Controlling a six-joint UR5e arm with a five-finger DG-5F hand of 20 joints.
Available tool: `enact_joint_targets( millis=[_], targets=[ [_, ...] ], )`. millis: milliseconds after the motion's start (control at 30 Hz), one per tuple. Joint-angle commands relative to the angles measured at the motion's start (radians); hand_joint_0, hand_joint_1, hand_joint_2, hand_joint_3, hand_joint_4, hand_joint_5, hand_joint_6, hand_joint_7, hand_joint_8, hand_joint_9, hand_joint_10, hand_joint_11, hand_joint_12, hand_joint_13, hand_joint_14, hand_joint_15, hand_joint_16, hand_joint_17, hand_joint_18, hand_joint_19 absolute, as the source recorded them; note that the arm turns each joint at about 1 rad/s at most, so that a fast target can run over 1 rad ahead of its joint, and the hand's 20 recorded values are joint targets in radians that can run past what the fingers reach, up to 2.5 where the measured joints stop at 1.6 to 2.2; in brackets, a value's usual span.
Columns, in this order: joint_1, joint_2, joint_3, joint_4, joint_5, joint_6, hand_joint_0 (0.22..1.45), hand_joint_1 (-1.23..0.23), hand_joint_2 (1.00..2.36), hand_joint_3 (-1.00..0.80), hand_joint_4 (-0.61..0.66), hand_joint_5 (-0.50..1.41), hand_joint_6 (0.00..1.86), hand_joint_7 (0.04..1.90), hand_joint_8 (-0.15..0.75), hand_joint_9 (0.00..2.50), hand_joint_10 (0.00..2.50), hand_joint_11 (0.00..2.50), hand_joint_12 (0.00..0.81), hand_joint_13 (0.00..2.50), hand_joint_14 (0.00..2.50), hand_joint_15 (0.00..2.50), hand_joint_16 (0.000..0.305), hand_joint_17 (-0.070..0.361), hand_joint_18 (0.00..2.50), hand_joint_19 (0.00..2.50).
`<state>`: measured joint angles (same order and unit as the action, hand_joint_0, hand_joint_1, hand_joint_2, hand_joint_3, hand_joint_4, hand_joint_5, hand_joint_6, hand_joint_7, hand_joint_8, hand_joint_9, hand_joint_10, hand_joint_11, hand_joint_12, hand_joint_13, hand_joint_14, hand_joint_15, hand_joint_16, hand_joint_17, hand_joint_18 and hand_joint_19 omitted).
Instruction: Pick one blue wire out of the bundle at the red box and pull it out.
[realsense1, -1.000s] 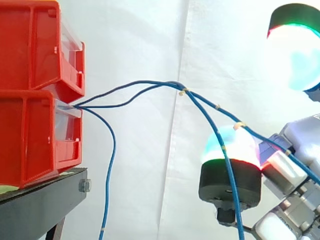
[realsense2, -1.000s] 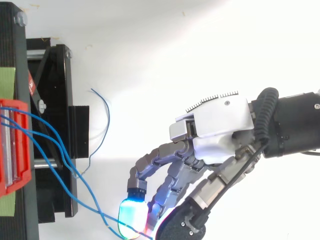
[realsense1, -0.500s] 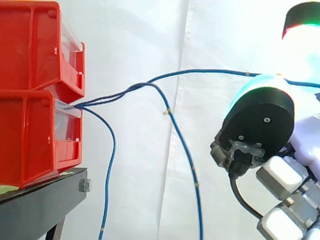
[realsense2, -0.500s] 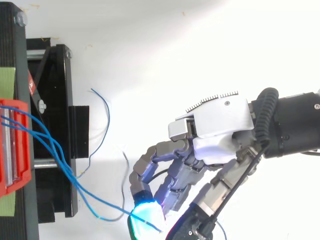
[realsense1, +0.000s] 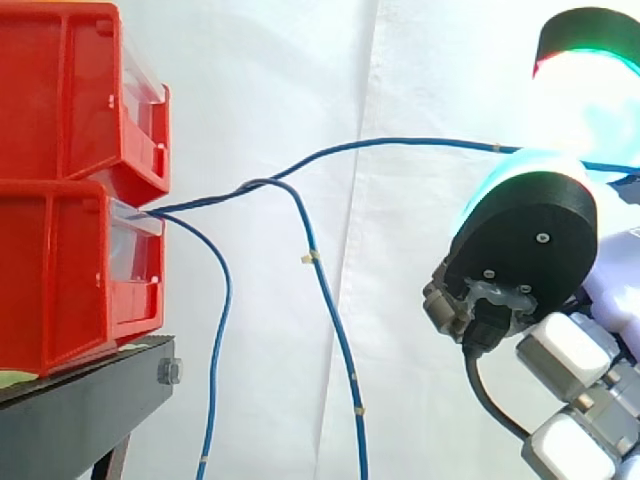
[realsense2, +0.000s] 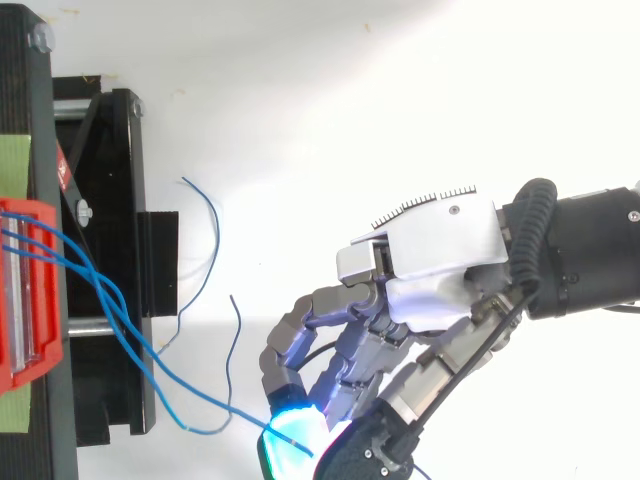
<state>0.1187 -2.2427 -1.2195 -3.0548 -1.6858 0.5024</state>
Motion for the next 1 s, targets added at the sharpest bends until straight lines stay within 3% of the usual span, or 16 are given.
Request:
enact_joint_targets(
  millis=[0, 267, 533, 667, 967],
  targets=[
    [0.001, 0.000, 0.000, -0.001, 0.000, -0.004, 0.55, -0.72, 1.00, -0.49, 0.12, -0.11, 0.90, 1.03, 0.348, 0.82, 0.00, 0.27, 0.417, 0.66, 0.01, 0.24, 0.052, 0.117, 0.67, 0.28],
    [-0.001, 0.000, 0.000, -0.001, -0.002, -0.004, 0.59, -0.78, 1.01, -0.34, 0.11, -0.10, 0.90, 1.08, 0.347, 0.82, 0.00, 0.27, 0.404, 0.67, 0.01, 0.24, 0.050, 0.112, 0.68, 0.29],
    [-0.002, 0.000, 0.000, -0.002, 0.003, -0.010, 0.62, -0.88, 1.01, -0.13, -0.03, -0.08, 0.92, 1.08, 0.321, 0.90, 0.00, 0.23, 0.419, 0.73, 0.01, 0.24, 0.053, 0.120, 0.75, 0.26],
    [-0.004, 0.002, 0.000, -0.004, 0.005, -0.041, 0.61, -0.90, 1.01, -0.07, -0.12, -0.06, 0.91, 1.06, 0.278, 0.97, 0.00, 0.16, 0.427, 0.75, 0.01, 0.21, 0.057, 0.128, 0.79, 0.23],
    [-0.011, 0.002, 0.000, -0.025, 0.018, -0.113, 0.61, -0.92, 1.01, -0.06, -0.08, -0.06, 0.90, 1.10, 0.311, 0.97, 0.00, 0.15, 0.443, 0.74, 0.01, 0.22, 0.059, 0.132, 0.77, 0.23]
  ],
)
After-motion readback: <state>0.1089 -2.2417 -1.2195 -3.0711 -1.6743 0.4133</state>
